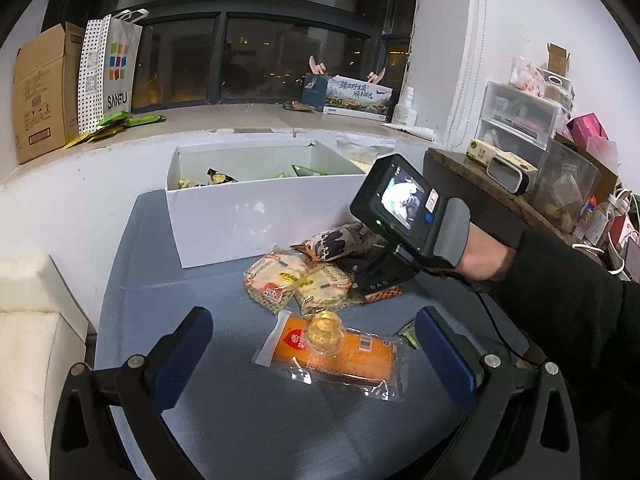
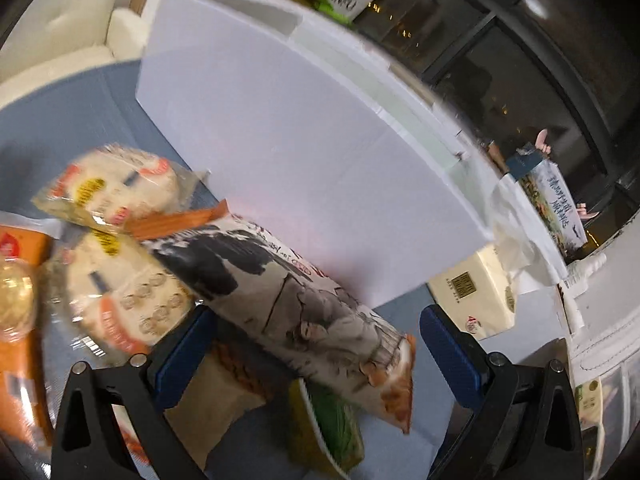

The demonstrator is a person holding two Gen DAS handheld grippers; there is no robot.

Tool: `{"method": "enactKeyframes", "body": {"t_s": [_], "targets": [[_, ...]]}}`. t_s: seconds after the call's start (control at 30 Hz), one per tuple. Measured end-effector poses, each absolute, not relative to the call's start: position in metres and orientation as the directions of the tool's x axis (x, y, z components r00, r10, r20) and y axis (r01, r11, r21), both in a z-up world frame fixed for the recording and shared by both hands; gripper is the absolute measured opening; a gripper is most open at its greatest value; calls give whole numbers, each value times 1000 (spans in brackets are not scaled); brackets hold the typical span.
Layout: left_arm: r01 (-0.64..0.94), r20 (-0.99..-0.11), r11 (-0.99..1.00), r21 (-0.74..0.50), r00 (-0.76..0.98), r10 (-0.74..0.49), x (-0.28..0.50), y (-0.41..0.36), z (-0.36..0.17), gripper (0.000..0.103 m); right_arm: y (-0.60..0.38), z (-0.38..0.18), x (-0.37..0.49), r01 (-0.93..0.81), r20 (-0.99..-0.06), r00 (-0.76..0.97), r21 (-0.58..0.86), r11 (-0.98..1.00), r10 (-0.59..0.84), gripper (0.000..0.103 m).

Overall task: Organize snacks
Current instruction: 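Move both tools back toward the remaining snacks, then grasp the white-and-black long bag with the right tool while left tool grasps round bread pack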

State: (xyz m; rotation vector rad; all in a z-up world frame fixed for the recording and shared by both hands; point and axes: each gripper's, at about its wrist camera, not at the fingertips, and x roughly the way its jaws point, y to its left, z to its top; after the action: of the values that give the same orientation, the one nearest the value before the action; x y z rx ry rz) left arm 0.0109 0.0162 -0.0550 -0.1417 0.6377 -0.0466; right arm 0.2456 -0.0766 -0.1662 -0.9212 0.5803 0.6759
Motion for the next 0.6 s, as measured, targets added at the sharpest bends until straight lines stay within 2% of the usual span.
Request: {"method": "enactKeyframes", "body": {"t_s": [0.03, 0.07, 0.1, 0.17, 0.2, 0.37, 0.43, 0.6], "targets": [[-1, -591, 990, -144, 802, -85, 11, 16, -55, 103, -75, -167, 248, -739, -708, 651, -508, 443, 274, 100], [-3, -591, 990, -142, 802, -83, 11, 17, -56, 103, -73, -168, 249, -747, -717, 638, -490, 449, 279, 91], [-5, -591, 990, -141, 803, -80, 10, 17, -56, 103, -73, -169, 249, -761, -730, 620, -469, 448, 289, 76], [-10, -592, 990, -143, 802, -77, 10, 20, -57, 103, -72, -171, 243, -754, -717, 634, -490, 438, 290, 70], [-17, -593, 989, -144, 802, -73, 11, 22, -58, 103, -72, -170, 239, -759, -714, 633, -495, 423, 299, 63], [-43, -601, 985, -164, 797, -66, 14, 30, -63, 103, -89, -146, 213, -769, -659, 633, -476, 426, 407, 50], [-40, -607, 983, -181, 791, -79, 19, 34, -66, 103, -97, -129, 207, -771, -627, 632, -449, 451, 457, 41], [-34, -629, 974, -222, 769, -117, 39, 44, -77, 103, -121, -80, 193, -797, -552, 591, -289, 531, 588, 36]]}}
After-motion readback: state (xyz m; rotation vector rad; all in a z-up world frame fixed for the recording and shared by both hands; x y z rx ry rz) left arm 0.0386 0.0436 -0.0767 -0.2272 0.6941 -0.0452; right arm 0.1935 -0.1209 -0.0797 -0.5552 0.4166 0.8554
